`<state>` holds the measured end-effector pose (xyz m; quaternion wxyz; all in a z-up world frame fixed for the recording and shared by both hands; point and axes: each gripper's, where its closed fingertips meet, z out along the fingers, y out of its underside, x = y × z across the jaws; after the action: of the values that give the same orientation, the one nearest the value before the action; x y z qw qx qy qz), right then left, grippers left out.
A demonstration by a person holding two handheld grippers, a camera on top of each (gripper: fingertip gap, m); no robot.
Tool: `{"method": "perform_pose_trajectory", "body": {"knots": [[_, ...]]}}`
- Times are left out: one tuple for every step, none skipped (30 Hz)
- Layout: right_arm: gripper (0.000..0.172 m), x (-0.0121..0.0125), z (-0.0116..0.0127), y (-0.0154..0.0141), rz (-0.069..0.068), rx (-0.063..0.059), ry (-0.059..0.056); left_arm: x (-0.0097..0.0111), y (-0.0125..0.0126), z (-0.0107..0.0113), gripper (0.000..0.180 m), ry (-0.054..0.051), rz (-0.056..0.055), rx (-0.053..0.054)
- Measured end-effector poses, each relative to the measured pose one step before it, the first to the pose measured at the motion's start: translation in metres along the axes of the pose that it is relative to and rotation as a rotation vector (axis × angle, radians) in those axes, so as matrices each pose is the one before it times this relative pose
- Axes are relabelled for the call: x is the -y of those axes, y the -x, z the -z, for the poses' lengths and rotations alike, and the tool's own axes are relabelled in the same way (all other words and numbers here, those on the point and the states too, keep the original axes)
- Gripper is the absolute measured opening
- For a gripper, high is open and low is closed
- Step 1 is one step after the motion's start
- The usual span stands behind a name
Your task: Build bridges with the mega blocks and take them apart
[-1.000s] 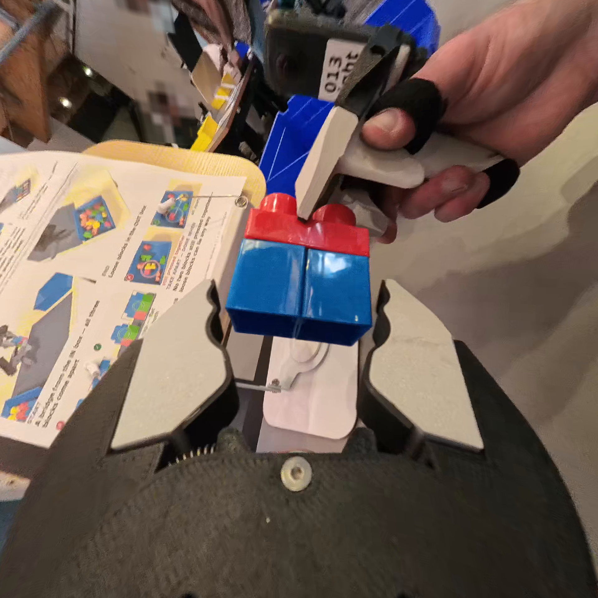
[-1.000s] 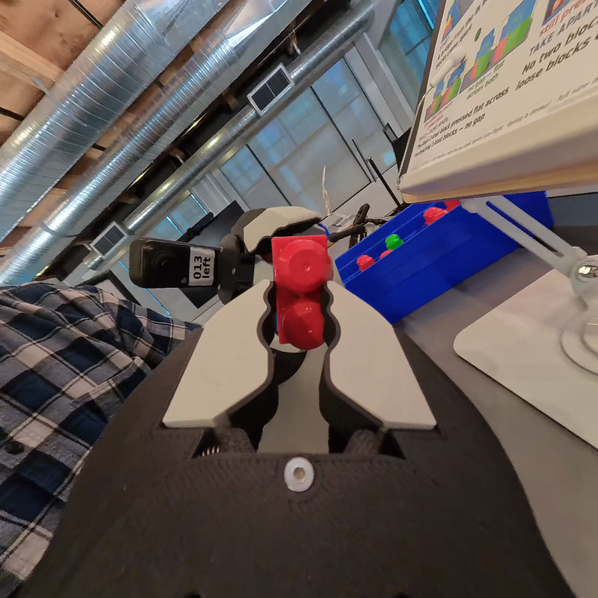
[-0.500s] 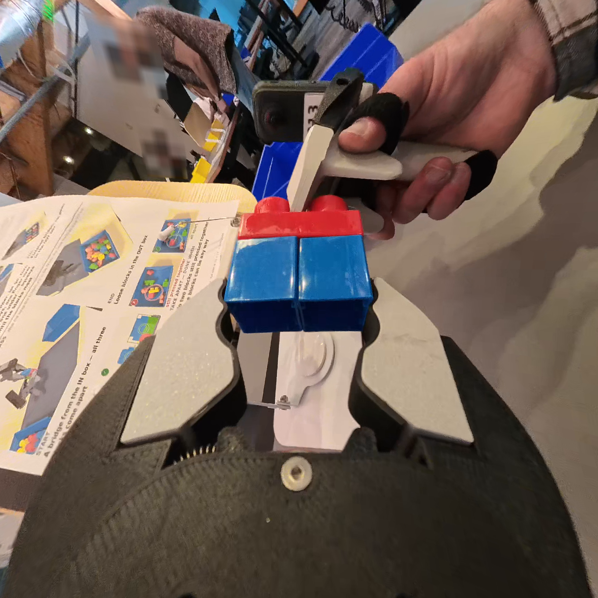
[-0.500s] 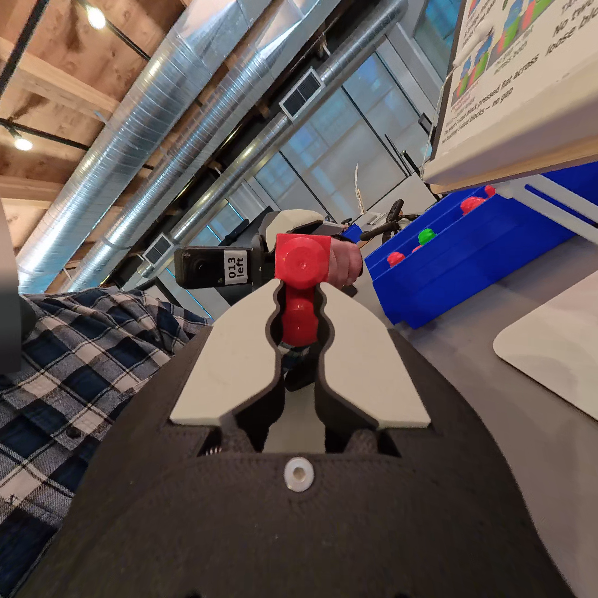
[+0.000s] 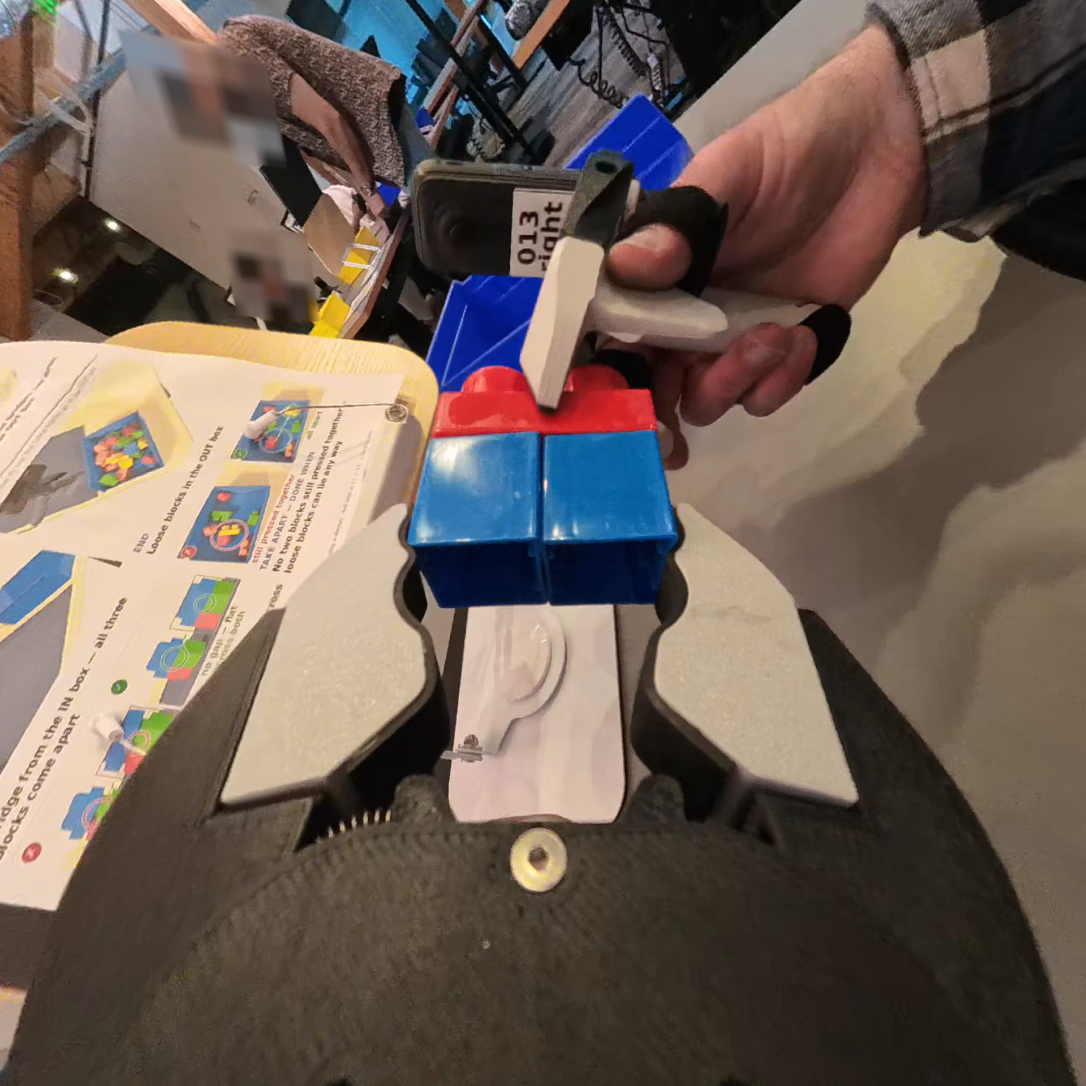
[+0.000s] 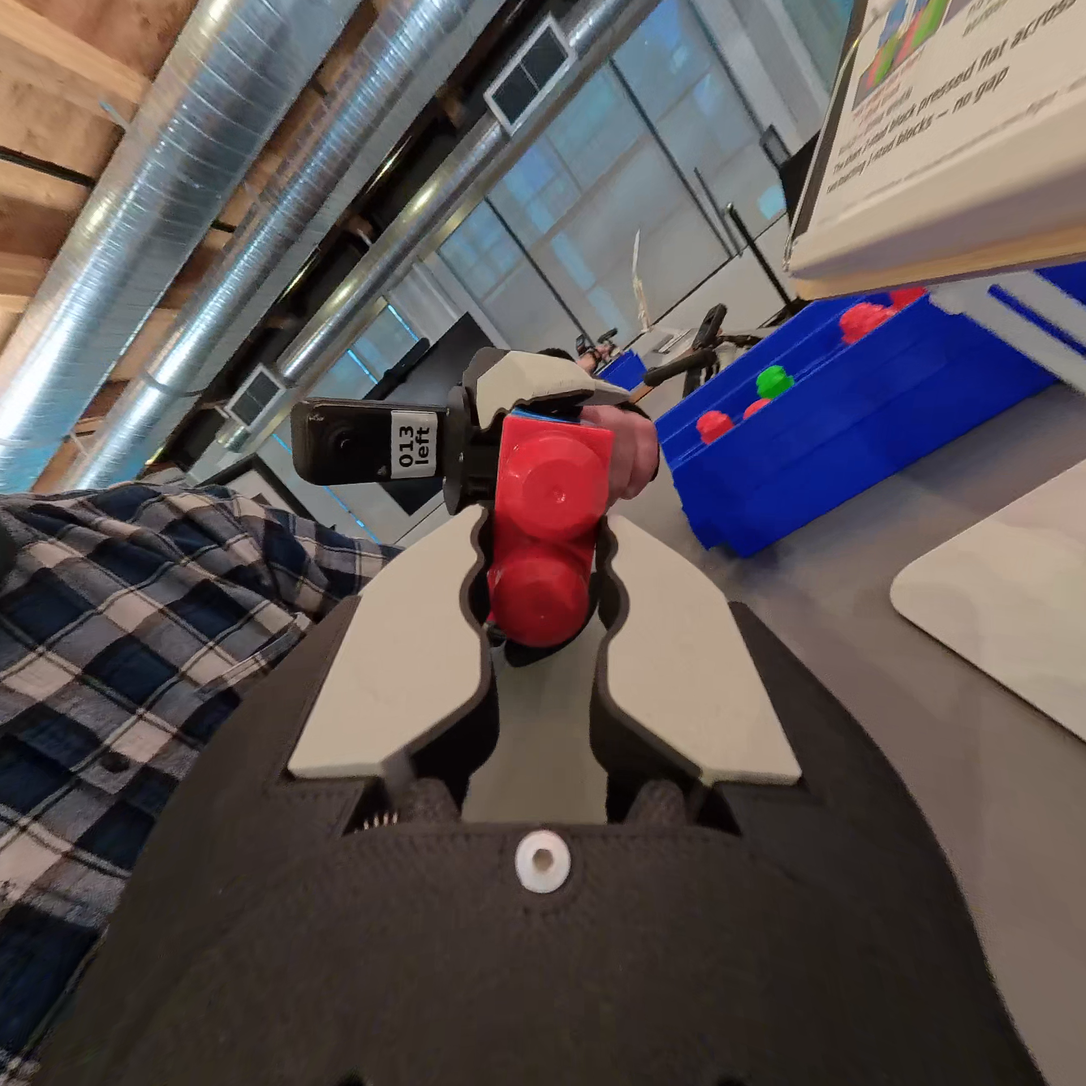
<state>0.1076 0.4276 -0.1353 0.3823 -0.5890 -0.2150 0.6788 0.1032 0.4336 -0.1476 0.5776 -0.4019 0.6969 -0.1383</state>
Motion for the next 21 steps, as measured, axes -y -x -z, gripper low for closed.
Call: {"method": "perform_pose_trajectory", "body": {"knots": [[0.033,0.00007,-0.00023,-0.00021,0.0071,-0.0029,-0.0029,-0.00076,0.00079,-0.00022,0.077,0.0017,-0.0027,0.0029],[0.034,0.00052,-0.00056,0.00111,-0.0019,0.0093,-0.0032,0.00096,0.00008,0.00040,0.077,-0.0105,0.0000,-0.0063],[0.033,0.00151,-0.00054,0.00187,-0.0029,0.0171,-0.0106,0.00286,0.00100,0.00090,0.077,-0.0199,-0.0059,0.0038],[0.033,0.00115,-0.00053,0.00134,-0.0069,0.0134,-0.0107,0.00338,0.00132,0.00082,0.078,-0.0176,-0.0122,0.0087],[0.033,-0.00003,-0.00024,0.00087,-0.0149,0.0143,-0.0021,0.00108,0.00064,0.00038,0.078,0.0007,-0.0091,0.0015],[0.033,-0.00038,0.00020,0.00186,-0.0105,0.0204,0.0010,0.00225,-0.00035,0.00094,0.078,-0.0092,-0.0057,-0.0070],[0.033,0.00189,0.00086,0.00249,-0.0102,0.0230,-0.0135,0.00390,0.00025,0.00232,0.076,-0.0225,0.0011,-0.0038],[0.034,0.00210,0.00111,0.00193,-0.0110,0.0172,-0.0136,0.00371,0.00077,0.00274,0.075,-0.0236,0.0047,-0.0036],[0.033,0.00005,0.00075,0.00112,-0.0103,0.0127,0.0011,0.00369,0.00122,0.00251,0.078,-0.0272,0.0059,-0.0014],[0.034,-0.00121,0.00030,0.00135,-0.0088,0.0151,0.0109,0.00254,0.00082,0.00187,0.080,-0.0226,0.0032,0.0000],[0.034,-0.00070,-0.00012,0.00121,-0.0034,0.0112,0.0032,0.00055,-0.00063,0.00044,0.084,-0.0073,0.0056,-0.0082],[0.034,-0.00057,-0.00034,0.00022,-0.0016,0.0016,0.0030,-0.00162,0.00058,-0.00078,0.087,0.0060,0.0095,-0.0004],[0.034,-0.00049,-0.00030,0.00017,0.0005,0.0007,0.0032,-0.00149,-0.00032,-0.00059,0.088,0.0078,0.0027,-0.0051],[0.034,-0.00012,-0.00026,0.00074,-0.0007,0.0053,0.0008,0.00163,-0.00173,0.00030,0.086,-0.0117,-0.0083,-0.0088],[0.034,0.00095,-0.00004,0.00076,0.0032,0.0023,-0.0080,0.00227,-0.00223,0.00041,0.081,-0.0137,-0.0135,-0.0076],[0.034,0.00017,-0.00012,0.00047,0.0003,0.0022,-0.0008,0.00172,-0.00103,0.00018,0.075,-0.0093,-0.0097,0.0024],[0.034,-0.00076,0.00005,0.00039,-0.0012,0.0030,0.0070,0.00066,-0.00074,0.00010,0.075,-0.0054,0.0020,-0.0017],[0.034,0.00021,0.00046,-0.00041,0.0001,-0.0033,0.0000,0.00024,-0.00053,0.00001,0.074,-0.0040,0.0108,-0.0051],[0.034,0.00032,0.00062,-0.00067,-0.0054,-0.0037,-0.0012,-0.00077,0.00035,-0.00069,0.074,0.0001,0.0183,-0.0001],[0.034,-0.00046,0.00069,-0.00078,-0.0041,-0.0030,0.0026,-0.00014,-0.00037,-0.00082,0.074,-0.0067,0.0194,-0.0056],[0.034,-0.00021,0.00057,-0.00103,0.0019,-0.0054,0.0014,-0.00039,-0.00060,-0.00079,0.074,-0.0035,0.0096,-0.0064]]}}
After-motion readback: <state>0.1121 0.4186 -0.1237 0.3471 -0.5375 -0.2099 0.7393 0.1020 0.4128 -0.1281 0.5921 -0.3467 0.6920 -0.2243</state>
